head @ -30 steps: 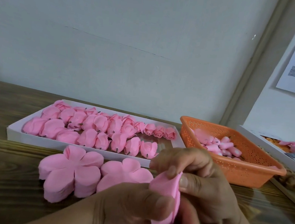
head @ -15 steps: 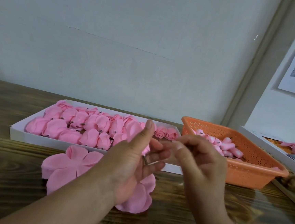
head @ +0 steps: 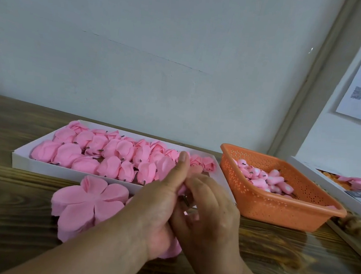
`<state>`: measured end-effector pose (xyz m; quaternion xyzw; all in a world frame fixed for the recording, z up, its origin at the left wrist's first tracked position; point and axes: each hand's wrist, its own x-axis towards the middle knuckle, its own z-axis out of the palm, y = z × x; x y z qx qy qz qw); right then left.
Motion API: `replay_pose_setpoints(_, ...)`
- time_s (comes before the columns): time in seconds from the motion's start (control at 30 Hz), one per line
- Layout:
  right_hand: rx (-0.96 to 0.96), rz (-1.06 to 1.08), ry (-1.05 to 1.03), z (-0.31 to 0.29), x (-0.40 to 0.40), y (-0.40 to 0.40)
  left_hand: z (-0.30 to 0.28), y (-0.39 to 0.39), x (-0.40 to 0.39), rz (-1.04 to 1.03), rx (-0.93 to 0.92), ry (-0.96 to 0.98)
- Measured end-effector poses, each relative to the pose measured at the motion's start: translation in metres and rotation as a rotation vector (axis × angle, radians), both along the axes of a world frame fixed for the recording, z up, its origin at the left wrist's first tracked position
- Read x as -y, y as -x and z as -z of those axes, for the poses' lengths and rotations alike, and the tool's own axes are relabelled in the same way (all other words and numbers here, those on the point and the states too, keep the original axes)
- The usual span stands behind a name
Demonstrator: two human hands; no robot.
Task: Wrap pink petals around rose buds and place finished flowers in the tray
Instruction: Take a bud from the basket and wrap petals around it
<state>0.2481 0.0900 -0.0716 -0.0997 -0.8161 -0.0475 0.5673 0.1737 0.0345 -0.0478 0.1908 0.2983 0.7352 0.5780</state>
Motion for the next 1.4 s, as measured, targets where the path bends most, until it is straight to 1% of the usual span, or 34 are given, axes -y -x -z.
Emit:
replay_pose_setpoints(0.07, -0.034, -0.053, 0.135, -0.001, 0.004, 0.001, 0.002, 0.001, -0.001, -0.02, -0.055, -0.015)
replay_pose_setpoints(0.17, -0.098, -0.17, 0.407, -0.004, 0.008, 0.0, 0.002, 0.002, -0.001, -0.035, -0.105, -0.033)
replay_pose_setpoints(0.33, -0.132, -0.405, 0.848, -0.009, 0.009, -0.002, 0.004, 0.008, -0.003, 0.032, -0.078, -0.081)
replay_pose_setpoints(0.43, -0.114, -0.522, 1.01, -0.01, 0.007, -0.004, 0.007, 0.011, -0.003, 0.061, -0.091, -0.106)
replay_pose_setpoints(0.6, -0.118, -0.73, 1.201, -0.007, 0.007, -0.004, 0.003, 0.009, -0.002, 0.001, -0.223, -0.134)
replay_pose_setpoints(0.7, -0.072, -0.751, 1.2, -0.008, 0.004, -0.005, 0.004, 0.01, -0.004, -0.037, -0.301, -0.113)
replay_pose_setpoints(0.77, -0.057, -0.682, 1.107, -0.013, 0.0, -0.008, 0.004, 0.012, -0.005, -0.085, -0.306, -0.093)
replay_pose_setpoints(0.8, -0.081, -0.611, 1.035, -0.014, -0.003, -0.011, 0.003, 0.013, -0.005, -0.129, -0.324, -0.078)
replay_pose_setpoints(0.87, -0.153, -0.472, 0.915, -0.018, -0.01, -0.015, 0.003, 0.013, -0.004, -0.242, -0.456, -0.015)
replay_pose_setpoints(0.93, -0.161, -0.399, 0.851, -0.02, -0.014, -0.018, 0.004, 0.013, -0.004, -0.337, -0.637, 0.063)
replay_pose_setpoints(1.0, -0.115, -0.373, 0.813, -0.021, -0.016, -0.02, 0.004, 0.011, -0.002, -0.364, -0.885, 0.093)
replay_pose_setpoints(1.03, -0.077, -0.383, 0.809, -0.022, -0.017, -0.021, 0.003, 0.01, -0.001, -0.352, -0.989, 0.074)
replay_pose_setpoints(1.07, -0.03, -0.407, 0.815, -0.024, -0.018, -0.023, 0.001, 0.008, -0.001, -0.33, -1.052, 0.05)
replay_pose_setpoints(1.1, 0.024, -0.434, 0.821, -0.025, -0.019, -0.024, 0.001, 0.008, -0.001, -0.306, -1.091, 0.037)
replay_pose_setpoints(1.17, 0.147, -0.454, 0.801, -0.029, -0.02, -0.027, 0.002, 0.009, -0.002, -0.282, -1.174, 0.069)
replay_pose_setpoints(1.23, 0.248, -0.449, 0.766, -0.03, -0.02, -0.028, 0.005, 0.01, -0.003, -0.307, -1.274, 0.09)
replay_pose_setpoints(1.33, 0.282, -0.452, 0.763, -0.032, -0.02, -0.03, 0.009, 0.012, -0.006, -0.329, -1.365, 0.105)
replay_pose_setpoints(1.4, 0.298, -0.427, 0.725, -0.033, -0.02, -0.031, 0.011, 0.013, -0.008, -0.345, -1.383, 0.124)
